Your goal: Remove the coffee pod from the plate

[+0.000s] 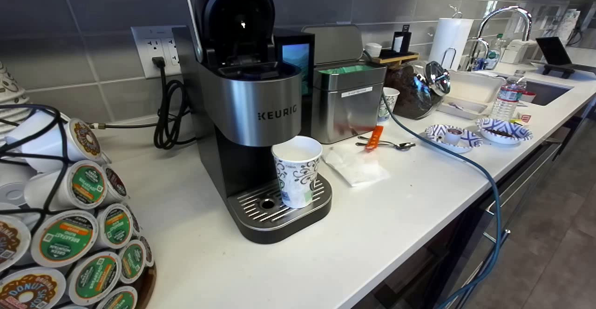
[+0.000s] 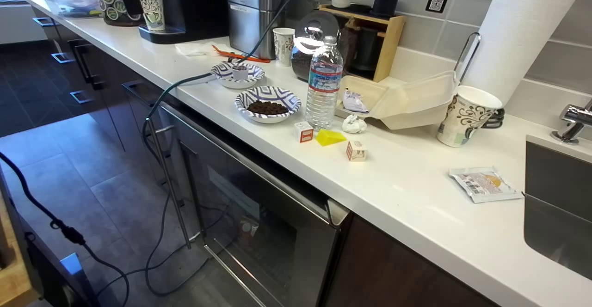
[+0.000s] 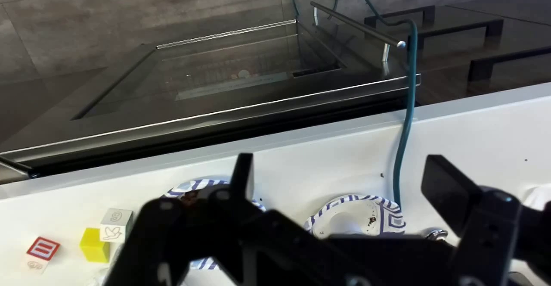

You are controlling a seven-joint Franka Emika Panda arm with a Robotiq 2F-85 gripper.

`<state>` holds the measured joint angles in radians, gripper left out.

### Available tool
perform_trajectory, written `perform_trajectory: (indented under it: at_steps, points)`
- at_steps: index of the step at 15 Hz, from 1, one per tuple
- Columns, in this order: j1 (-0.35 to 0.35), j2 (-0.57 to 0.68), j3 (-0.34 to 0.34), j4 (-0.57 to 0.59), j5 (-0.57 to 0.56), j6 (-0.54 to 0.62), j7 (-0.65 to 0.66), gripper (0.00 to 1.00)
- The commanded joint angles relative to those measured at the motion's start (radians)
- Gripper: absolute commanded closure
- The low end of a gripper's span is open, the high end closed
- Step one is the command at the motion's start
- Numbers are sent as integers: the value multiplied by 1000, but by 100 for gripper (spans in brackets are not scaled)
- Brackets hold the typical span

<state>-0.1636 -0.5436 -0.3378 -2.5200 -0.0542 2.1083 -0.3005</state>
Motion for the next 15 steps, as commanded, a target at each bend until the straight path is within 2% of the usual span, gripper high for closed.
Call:
perform_trajectory:
  at_steps: [1, 3, 5, 7, 9, 12, 15]
  points:
    - [71, 134, 37, 33, 116, 89, 17, 0]
    - [101, 217, 93, 44, 165, 229, 92, 0]
    - [109, 337, 158, 88, 159, 375, 189, 0]
    - [85, 467, 226, 166, 84, 456, 335, 0]
    - [66, 592, 261, 262, -23, 470, 473, 0]
    - [86, 716, 233, 390, -171, 391, 643, 0]
    - [99, 796, 208, 485, -157, 288, 644, 0]
